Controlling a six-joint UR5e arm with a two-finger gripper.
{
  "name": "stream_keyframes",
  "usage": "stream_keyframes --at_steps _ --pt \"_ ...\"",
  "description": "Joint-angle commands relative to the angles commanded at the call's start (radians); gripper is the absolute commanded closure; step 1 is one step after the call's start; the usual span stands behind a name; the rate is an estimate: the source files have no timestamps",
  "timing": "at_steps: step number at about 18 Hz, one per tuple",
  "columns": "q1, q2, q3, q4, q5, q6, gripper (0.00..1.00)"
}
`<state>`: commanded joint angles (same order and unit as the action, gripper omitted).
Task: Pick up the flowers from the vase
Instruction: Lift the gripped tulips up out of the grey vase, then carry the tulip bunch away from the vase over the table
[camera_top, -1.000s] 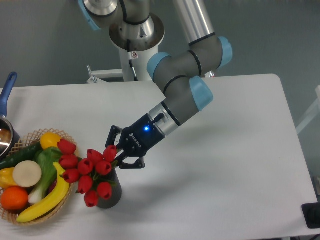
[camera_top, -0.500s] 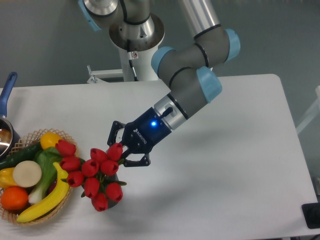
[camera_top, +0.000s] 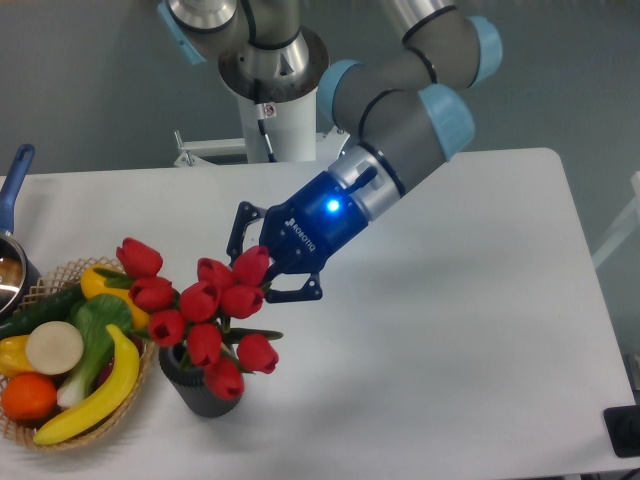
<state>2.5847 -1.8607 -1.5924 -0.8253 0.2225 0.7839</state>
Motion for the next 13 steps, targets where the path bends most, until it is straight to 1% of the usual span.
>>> stream_keyframes --at_steps 5,8,13 --pt "0.025 0.000 0.028 0.000 -0.003 0.003 0.93" --pt "0.063 0.000 0.045 0.000 -0.017 0.011 0.91" --pt "0.135 0.000 0.094 0.000 -0.015 0.008 0.90"
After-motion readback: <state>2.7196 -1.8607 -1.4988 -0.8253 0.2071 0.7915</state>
